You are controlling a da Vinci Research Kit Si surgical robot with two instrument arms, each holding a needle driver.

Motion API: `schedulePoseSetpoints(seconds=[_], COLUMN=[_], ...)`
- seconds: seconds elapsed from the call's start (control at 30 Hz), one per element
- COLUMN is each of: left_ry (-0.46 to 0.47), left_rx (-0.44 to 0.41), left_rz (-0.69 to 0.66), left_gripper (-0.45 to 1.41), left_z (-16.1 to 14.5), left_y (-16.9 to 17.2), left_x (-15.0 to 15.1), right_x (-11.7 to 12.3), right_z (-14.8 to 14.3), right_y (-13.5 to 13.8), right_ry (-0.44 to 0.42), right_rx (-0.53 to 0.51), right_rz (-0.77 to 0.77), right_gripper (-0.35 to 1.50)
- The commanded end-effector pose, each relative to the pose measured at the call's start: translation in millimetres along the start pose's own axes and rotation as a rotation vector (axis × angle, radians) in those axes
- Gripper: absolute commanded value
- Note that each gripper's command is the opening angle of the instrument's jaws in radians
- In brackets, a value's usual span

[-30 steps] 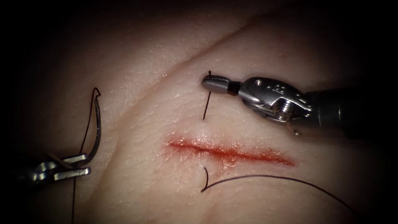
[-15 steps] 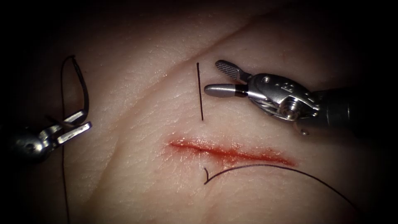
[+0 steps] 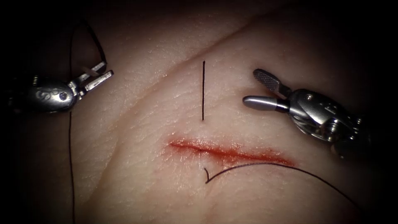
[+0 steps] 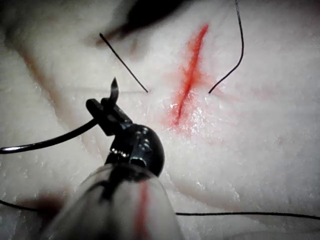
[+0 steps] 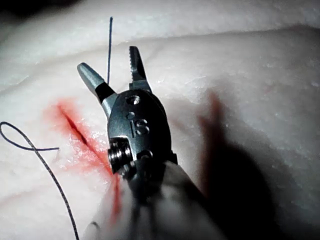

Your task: Wound Closure

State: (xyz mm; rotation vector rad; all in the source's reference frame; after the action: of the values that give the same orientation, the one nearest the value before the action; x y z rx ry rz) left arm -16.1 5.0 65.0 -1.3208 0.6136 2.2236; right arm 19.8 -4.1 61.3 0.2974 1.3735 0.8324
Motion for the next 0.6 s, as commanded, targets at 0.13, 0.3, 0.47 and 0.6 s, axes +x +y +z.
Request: schedulePoseSetpoints(seconds=[0.13,0.3,0.47,0.6], left_ry=[-0.024,-0.043,-0.065,-0.113], left_rx=[-0.051,-0.076,-0.139,-0.182], left_rz=[-0.079,-0.223,-0.32,-0.33], left_gripper=[-0.45,0.47,1.05,1.18], left_z=[2.0,3.0,2.3,0.5], left_y=[1.7,2.8,3.8,4.0], left_x=[-4.1,-6.9,-6.9,-5.7], right_x=[-0.6,-0.6,-0.9,-1.3], right_z=[-0.4,-0.7,-0.8,-1.0], right_y=[-1.3,-1.7,-1.7,-1.7], right_ry=[-0.003,-0.003,-0.002,-0.002], right_rx=[0.012,0.015,0.014,0.017], right_rz=[-0.001,-0.001,-0.016,-0.02], right_gripper=[1.45,1.45,1.45,1.45])
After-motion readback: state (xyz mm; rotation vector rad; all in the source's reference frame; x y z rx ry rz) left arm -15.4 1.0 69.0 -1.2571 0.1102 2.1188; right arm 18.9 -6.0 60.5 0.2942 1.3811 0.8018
